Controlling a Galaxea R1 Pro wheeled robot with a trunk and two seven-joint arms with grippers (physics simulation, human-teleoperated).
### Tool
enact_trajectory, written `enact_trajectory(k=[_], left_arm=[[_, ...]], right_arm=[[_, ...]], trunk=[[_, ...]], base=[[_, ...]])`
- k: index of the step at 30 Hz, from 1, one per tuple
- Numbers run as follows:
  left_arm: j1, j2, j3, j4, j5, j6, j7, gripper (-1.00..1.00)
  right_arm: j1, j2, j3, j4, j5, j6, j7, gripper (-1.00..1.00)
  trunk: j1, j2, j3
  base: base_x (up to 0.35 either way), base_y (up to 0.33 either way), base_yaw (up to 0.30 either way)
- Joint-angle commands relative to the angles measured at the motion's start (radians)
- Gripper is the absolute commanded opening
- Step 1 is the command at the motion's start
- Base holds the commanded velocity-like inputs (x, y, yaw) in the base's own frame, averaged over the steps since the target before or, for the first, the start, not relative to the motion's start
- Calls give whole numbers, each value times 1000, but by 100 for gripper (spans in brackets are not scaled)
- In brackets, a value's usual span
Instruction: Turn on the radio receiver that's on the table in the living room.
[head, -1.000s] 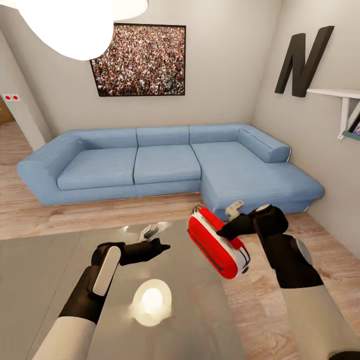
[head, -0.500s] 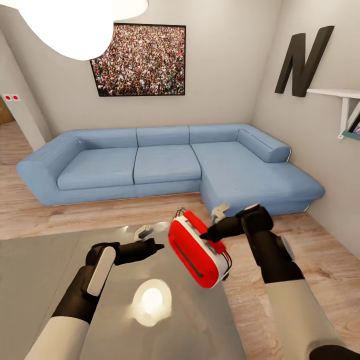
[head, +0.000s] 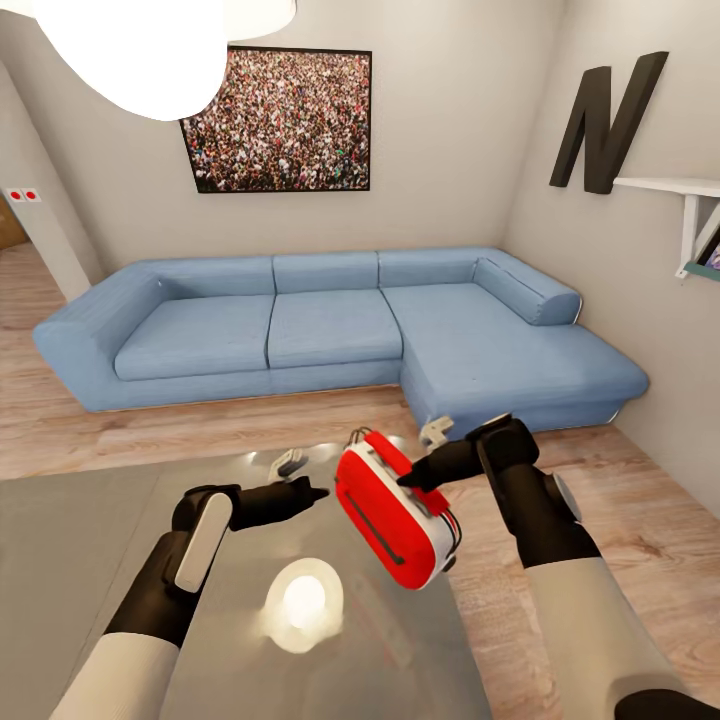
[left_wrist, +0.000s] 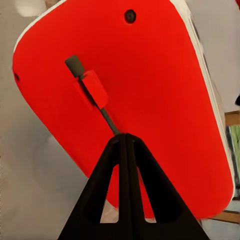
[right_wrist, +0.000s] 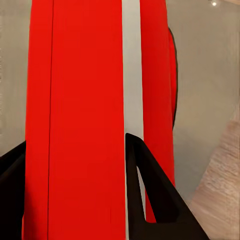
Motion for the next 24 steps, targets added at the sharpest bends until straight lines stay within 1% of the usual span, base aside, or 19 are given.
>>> enact_trajectory(k=[1,11,13,15,16,17,18,19,20,21,22,24], left_arm=[[0,0,0,0,0,0,0,-100],[0,0,1,2,0,0,1,-100],[0,0,1,2,0,-1,1,-100],[0,1,1,2,0,-1,2,-100],[0,1,1,2,0,-1,2,-100],[0,1,1,2,0,-1,2,-100],[0,1,1,2,0,-1,2,-100],[0,1,2,2,0,-1,2,-100],[0,1,2,2,0,-1,2,-100],[0,1,2,2,0,0,2,-100],[0,1,2,2,0,0,1,-100],[0,1,2,2,0,0,1,-100]], right_arm=[[0,2,0,1,-5,2,0,-100],[0,7,0,6,-9,2,2,-100],[0,8,0,19,-9,2,1,-100],[0,18,0,63,-4,2,-10,-100],[0,29,0,88,-3,2,-30,-100],[0,43,-1,116,-2,2,-64,-100],[0,59,-1,147,-3,2,-112,-100],[0,89,-3,188,-5,2,-193,-100],[0,108,-5,209,-6,2,-241,-100],[0,117,-8,218,-7,0,-262,-100],[0,125,-15,240,-8,-24,-304,-100],[0,125,-22,255,-9,-39,-332,-100]], trunk=[[0,0,0],[0,0,0],[0,0,0],[0,0,0],[0,0,0],[0,0,0],[0,0,0],[0,0,0],[0,0,0],[0,0,0],[0,0,0],[0,0,0]], base=[[0,0,0],[0,0,0],[0,0,0],[0,0,0],[0,0,0],[0,0,0],[0,0,0],[0,0,0],[0,0,0],[0,0,0],[0,0,0],[0,0,0]])
